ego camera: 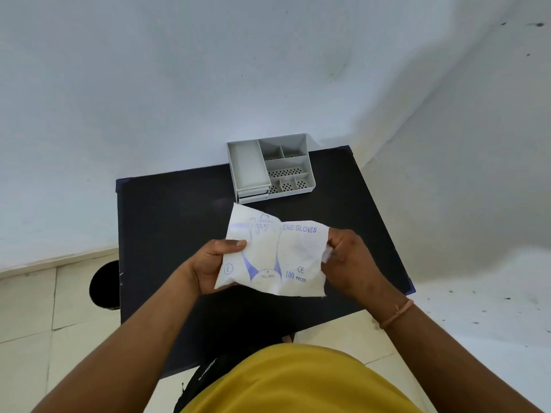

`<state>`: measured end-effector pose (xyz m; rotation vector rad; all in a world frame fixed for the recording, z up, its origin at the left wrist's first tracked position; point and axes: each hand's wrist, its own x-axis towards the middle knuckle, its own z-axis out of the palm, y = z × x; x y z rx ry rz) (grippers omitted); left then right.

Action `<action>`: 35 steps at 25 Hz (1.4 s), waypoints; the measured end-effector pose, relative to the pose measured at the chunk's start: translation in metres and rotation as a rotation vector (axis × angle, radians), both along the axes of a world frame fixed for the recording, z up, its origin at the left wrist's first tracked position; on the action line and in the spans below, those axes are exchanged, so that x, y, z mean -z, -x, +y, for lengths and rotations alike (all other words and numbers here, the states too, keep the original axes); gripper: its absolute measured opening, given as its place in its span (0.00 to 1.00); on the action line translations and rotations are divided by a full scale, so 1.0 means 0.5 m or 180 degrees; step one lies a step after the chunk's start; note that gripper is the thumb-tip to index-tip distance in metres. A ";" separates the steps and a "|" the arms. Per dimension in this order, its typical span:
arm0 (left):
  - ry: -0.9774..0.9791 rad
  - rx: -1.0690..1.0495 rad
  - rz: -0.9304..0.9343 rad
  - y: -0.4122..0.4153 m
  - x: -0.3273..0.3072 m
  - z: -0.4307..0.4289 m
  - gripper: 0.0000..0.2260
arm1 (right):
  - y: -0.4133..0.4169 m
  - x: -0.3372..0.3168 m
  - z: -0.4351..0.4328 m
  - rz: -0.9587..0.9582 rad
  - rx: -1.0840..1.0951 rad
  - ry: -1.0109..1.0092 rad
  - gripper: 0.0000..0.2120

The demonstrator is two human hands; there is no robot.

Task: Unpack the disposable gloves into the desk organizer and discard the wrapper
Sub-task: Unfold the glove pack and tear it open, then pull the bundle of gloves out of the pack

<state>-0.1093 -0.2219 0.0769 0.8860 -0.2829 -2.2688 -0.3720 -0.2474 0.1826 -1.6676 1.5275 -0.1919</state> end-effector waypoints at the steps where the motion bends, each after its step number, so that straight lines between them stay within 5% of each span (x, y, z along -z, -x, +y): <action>1: 0.0021 -0.0064 0.0105 0.007 0.005 0.005 0.38 | 0.003 0.005 0.003 -0.0133 0.0143 0.0046 0.18; 10: 0.0140 -0.0234 0.0258 0.025 0.013 0.020 0.36 | 0.015 -0.009 0.011 -0.1014 0.0871 -0.0762 0.07; 16: 0.0011 -0.0266 0.0229 0.029 0.010 0.040 0.37 | 0.007 0.018 0.016 -0.0988 0.0567 -0.1190 0.03; 19: -0.0066 -0.0311 -0.0047 0.022 0.021 0.048 0.33 | 0.015 0.031 0.023 -0.1030 0.0510 -0.1031 0.07; 25: -0.0245 -0.0237 -0.0142 -0.012 0.023 0.079 0.26 | 0.018 0.031 0.039 -0.2307 0.1246 -0.1701 0.12; 27: -0.0147 -0.0226 -0.0217 -0.021 0.024 0.087 0.30 | 0.004 0.039 0.046 -0.2216 0.1061 -0.1878 0.10; 32: -0.0272 -0.0419 -0.0510 -0.025 0.015 0.093 0.20 | -0.001 0.073 0.055 -0.1568 0.0981 -0.1364 0.12; 35: -0.0178 -0.0423 -0.0483 -0.040 0.004 0.098 0.20 | 0.006 0.079 0.059 -0.2311 0.1303 -0.1724 0.15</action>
